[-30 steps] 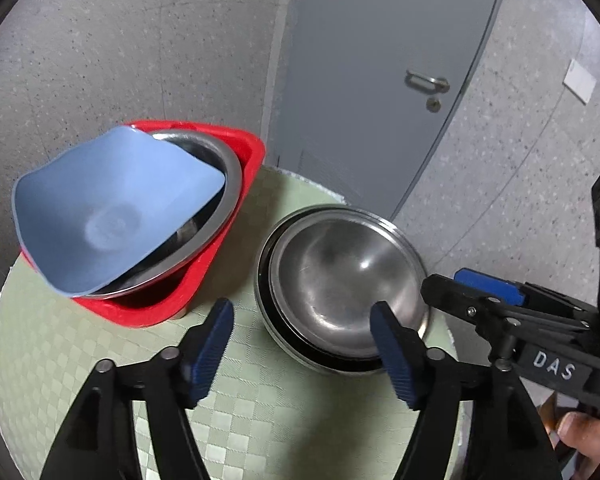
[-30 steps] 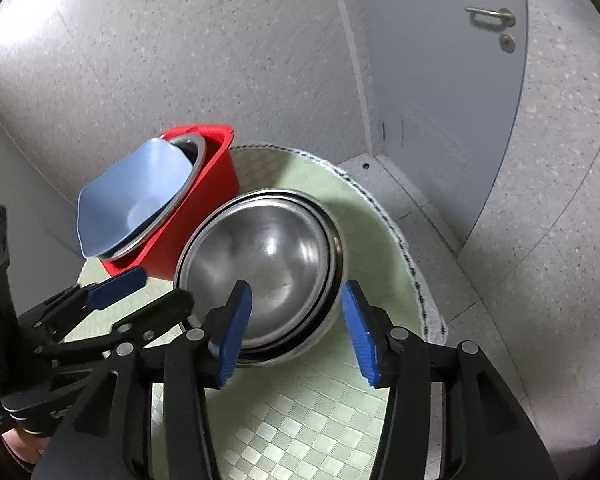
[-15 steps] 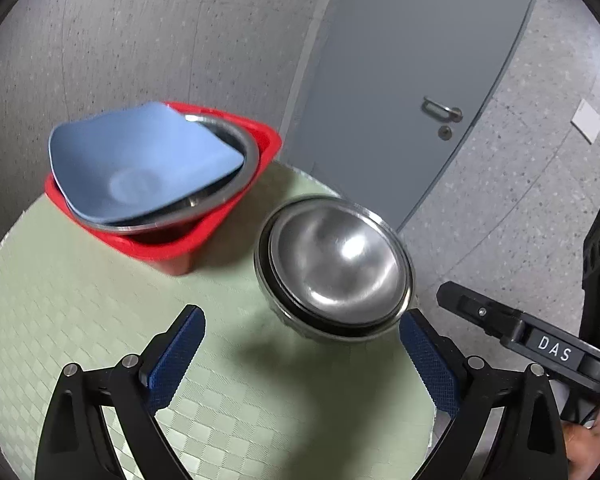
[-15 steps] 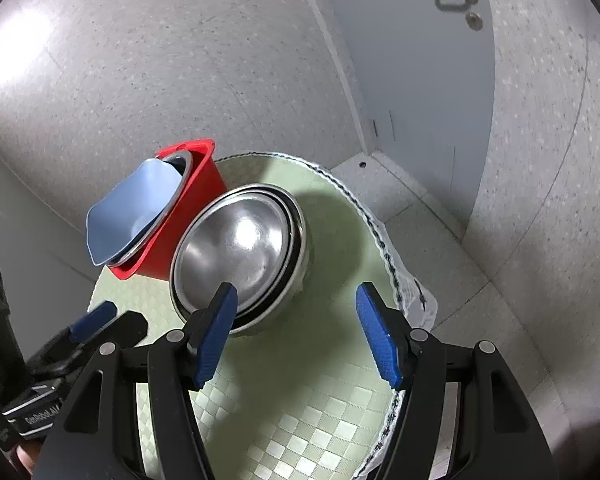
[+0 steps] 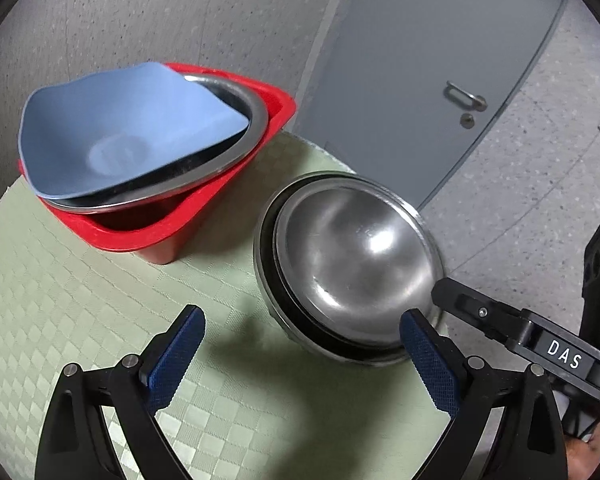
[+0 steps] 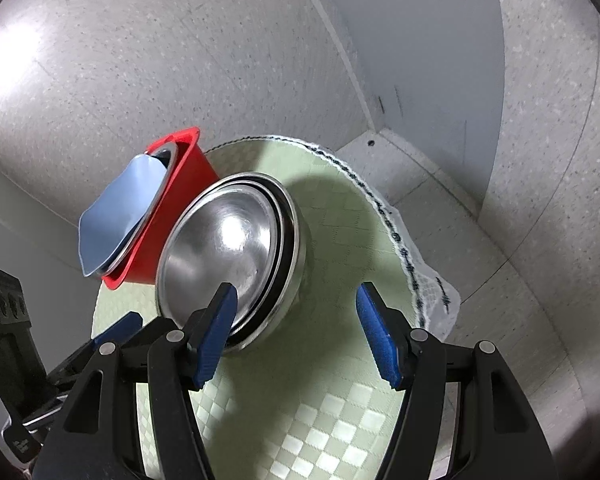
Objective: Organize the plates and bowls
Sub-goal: 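Grasp the rim of the stacked steel bowls with the right tool, then lift the steel bowl stack and lower it onto the light blue bowl in the red basin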
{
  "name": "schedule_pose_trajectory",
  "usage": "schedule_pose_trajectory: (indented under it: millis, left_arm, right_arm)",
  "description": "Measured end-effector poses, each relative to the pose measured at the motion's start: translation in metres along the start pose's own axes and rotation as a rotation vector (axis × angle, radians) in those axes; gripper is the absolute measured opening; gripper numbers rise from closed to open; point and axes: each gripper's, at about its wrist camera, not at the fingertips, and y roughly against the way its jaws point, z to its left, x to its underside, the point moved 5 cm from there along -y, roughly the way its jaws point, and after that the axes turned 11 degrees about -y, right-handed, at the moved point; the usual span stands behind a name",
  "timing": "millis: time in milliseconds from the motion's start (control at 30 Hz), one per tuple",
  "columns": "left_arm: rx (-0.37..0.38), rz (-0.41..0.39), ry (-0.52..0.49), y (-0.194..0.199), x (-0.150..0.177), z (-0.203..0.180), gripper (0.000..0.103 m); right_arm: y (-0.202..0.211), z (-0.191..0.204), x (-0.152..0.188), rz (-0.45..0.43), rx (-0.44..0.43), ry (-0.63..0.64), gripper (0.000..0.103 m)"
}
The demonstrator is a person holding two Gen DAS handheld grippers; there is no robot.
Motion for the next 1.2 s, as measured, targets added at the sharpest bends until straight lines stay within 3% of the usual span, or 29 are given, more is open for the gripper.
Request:
schedule_pose_trajectory:
  millis: [300,533,600,667,833,1200]
  left_arm:
    - [-0.006,0.035,0.004,-0.032,-0.011,0.004,0.092]
    - [0.048,0.050,-0.027,-0.053,-0.020,0.000,0.056]
    - [0.041,0.053,-0.045,-0.058,-0.024,-0.001,0.055]
    - [0.041,0.051,-0.045,-0.060,-0.026,0.000,0.054]
    - [0.053,0.052,-0.038,-0.053,-0.024,0.002,0.046]
    - [0.051,-0.036,-0.076,-0.009,-0.034,-0.009,0.046]
  right_arm:
    - [-0.034,-0.002,-0.007,0.058,-0.002,-0.024,0.064]
    - [-0.052,-0.004,-0.009,0.092,-0.010,-0.030,0.059]
    - [-0.055,-0.001,-0.007,0.105,-0.022,-0.026,0.047]
    - [-0.055,0.004,-0.005,0.106,-0.040,-0.017,0.042]
    - [-0.052,0.006,-0.001,0.098,-0.026,-0.010,0.041]
    - [-0.013,0.022,-0.003,0.038,-0.048,0.011,0.041]
